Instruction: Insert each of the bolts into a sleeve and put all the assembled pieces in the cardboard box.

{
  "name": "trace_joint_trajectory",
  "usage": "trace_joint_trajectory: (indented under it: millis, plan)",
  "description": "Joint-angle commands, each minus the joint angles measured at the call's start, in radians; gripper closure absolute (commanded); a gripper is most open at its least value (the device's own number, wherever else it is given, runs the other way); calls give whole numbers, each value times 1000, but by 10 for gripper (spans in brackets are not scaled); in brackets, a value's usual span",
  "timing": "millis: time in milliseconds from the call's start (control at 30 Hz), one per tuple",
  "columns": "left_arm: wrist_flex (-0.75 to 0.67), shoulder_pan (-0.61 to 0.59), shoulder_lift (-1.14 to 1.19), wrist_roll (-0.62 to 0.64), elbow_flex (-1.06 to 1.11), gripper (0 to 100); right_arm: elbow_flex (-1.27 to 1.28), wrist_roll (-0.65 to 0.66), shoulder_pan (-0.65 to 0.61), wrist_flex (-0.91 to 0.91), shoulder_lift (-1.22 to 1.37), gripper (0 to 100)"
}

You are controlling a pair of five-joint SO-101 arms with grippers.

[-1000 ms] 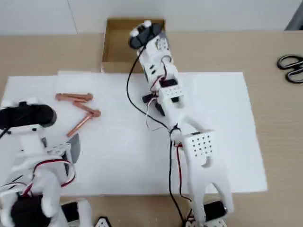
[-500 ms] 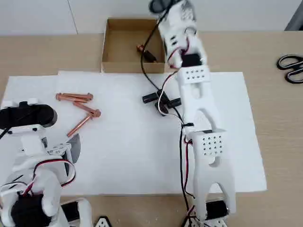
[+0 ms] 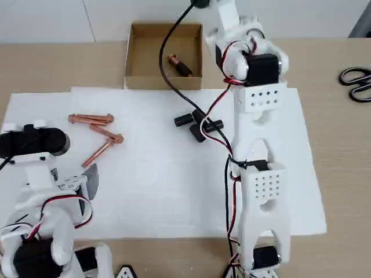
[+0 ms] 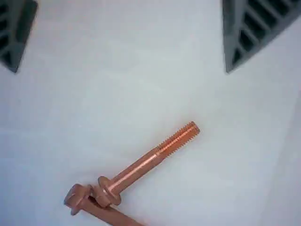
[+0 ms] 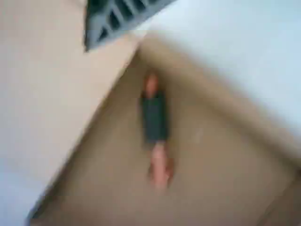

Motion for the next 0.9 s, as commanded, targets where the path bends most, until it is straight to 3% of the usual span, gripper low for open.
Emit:
trace_joint_trajectory:
  millis: [0, 367, 533, 767, 867]
  plan:
    - [-25, -2, -2, -5, -2, 735, -44, 2, 39, 74, -87, 794]
    - [-25, 0, -2, -8, -2, 735, -5, 6, 53, 77, -93, 794]
    - [-25, 2, -2, -8, -2, 735, 282, 3, 51, 81, -160, 794]
    - [-25, 2, -2, -8, -2, 735, 924, -2, 1, 70, -512, 794]
    - [-25, 2, -2, -8, -2, 735, 1060, -63, -38, 30, -549, 793]
